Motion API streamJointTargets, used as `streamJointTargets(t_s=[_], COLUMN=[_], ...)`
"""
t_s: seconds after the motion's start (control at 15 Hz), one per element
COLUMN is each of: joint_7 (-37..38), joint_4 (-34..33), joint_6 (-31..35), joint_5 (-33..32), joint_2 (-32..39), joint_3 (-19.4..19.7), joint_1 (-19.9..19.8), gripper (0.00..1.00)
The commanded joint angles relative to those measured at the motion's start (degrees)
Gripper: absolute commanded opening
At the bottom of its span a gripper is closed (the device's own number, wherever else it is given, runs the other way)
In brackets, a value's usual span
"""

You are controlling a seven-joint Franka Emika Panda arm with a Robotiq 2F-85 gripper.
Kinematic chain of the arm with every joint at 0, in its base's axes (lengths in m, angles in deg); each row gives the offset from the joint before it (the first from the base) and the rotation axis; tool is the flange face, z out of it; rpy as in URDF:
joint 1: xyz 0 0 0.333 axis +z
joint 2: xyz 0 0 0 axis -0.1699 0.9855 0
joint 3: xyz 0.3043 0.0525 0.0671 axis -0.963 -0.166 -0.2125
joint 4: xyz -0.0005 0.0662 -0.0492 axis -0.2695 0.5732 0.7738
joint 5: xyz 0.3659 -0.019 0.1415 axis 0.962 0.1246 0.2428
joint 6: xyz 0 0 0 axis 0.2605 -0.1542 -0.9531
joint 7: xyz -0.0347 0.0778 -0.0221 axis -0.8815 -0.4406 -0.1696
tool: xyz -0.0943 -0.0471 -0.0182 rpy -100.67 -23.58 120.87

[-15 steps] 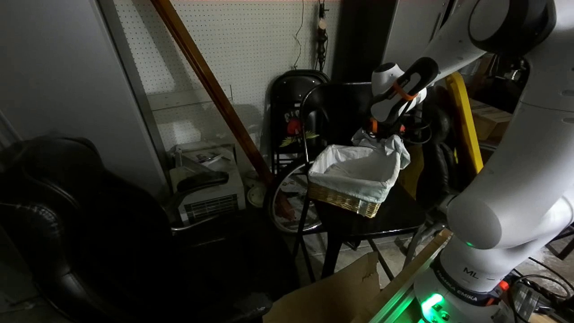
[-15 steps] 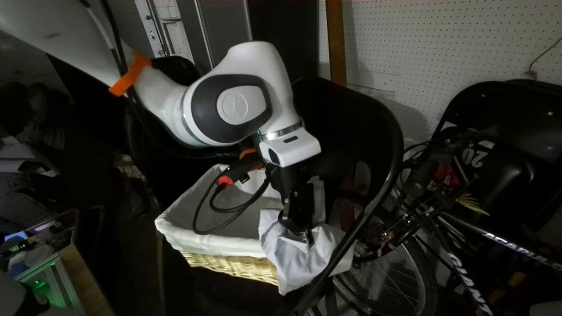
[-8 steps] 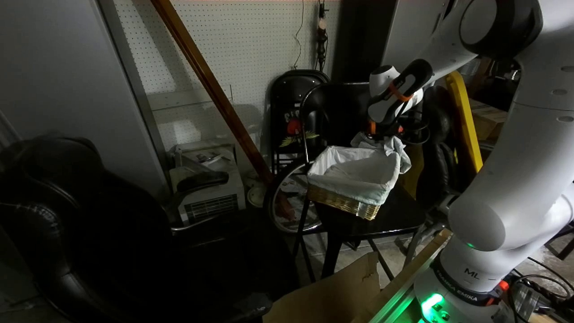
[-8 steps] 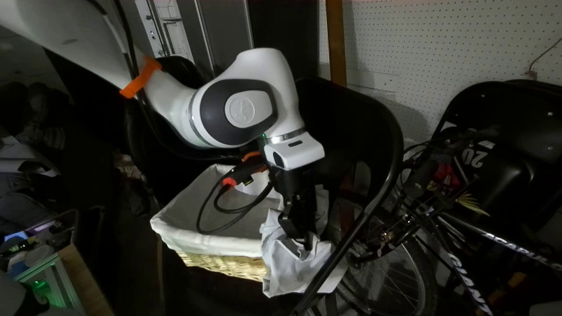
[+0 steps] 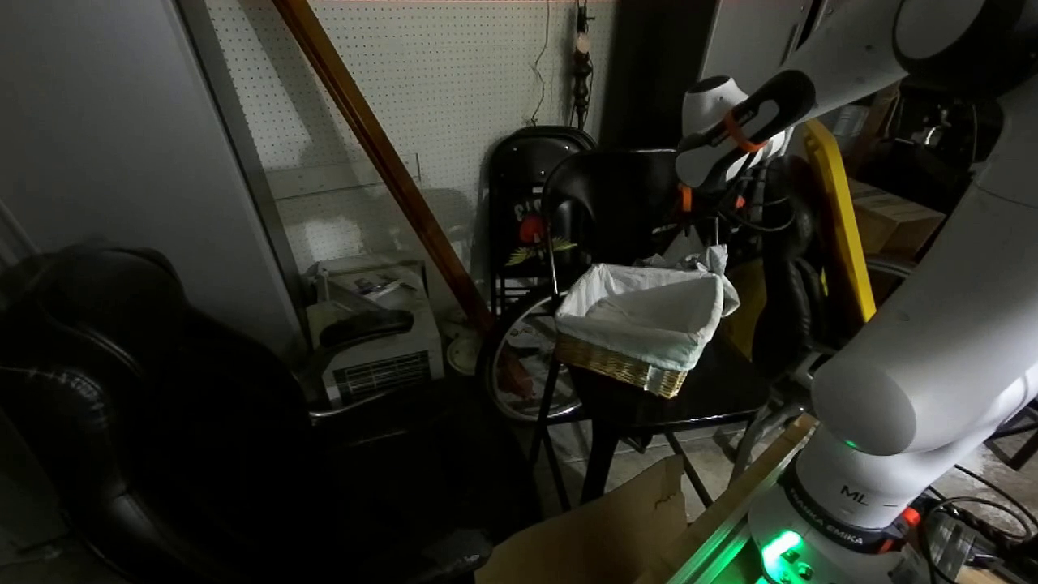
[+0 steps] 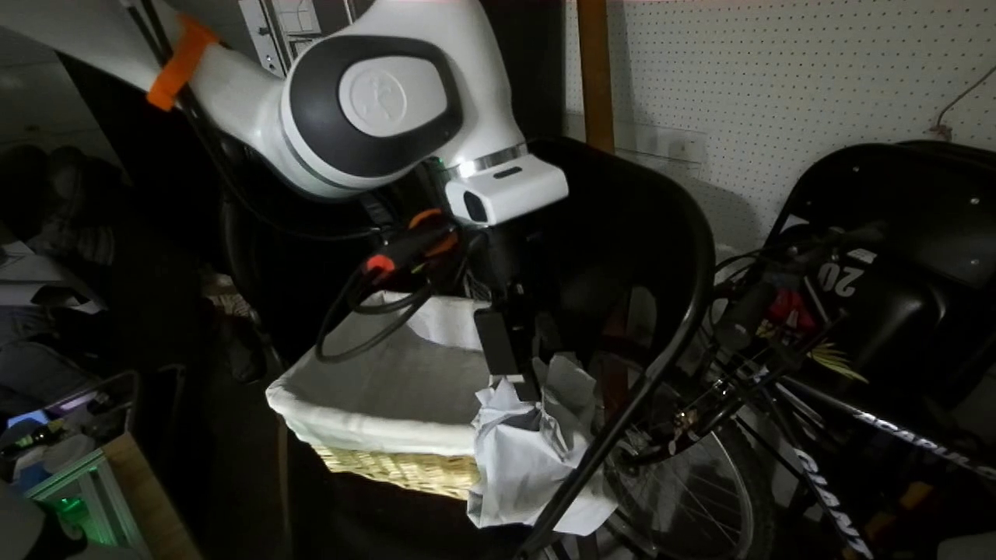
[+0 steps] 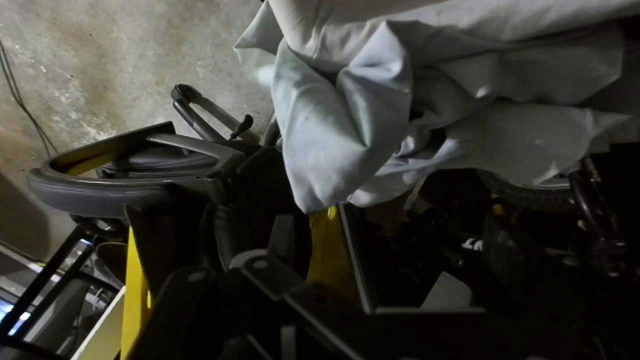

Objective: Remove the white cloth from the basket.

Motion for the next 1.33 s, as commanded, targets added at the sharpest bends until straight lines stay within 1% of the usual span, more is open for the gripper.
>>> streamJointTargets(t_s=[0.0,0.2,0.4,0.87,1.13,1.27], joint_7=[-9.46,-21.27,-29.3,-42.88,-50.59,-52.68], joint_4=[3.39,5.56,7.85,11.7,14.06,15.63], joint_6=[-1.08,-3.19,-6.7,-14.5,-16.62,-16.24], joint_5=[6.32,13.52,17.05,21.24,20.82,19.28], joint_2=[-6.7,-10.48,-12.82,-16.01,-17.22,-17.26], joint_3=[-0.83,-1.92,-3.61,-8.03,-10.12,-11.51], joint_1=[0.31,0.93,1.83,5.54,8.18,9.3], gripper=[1.0,1.0,1.0,1.0,1.0,1.0])
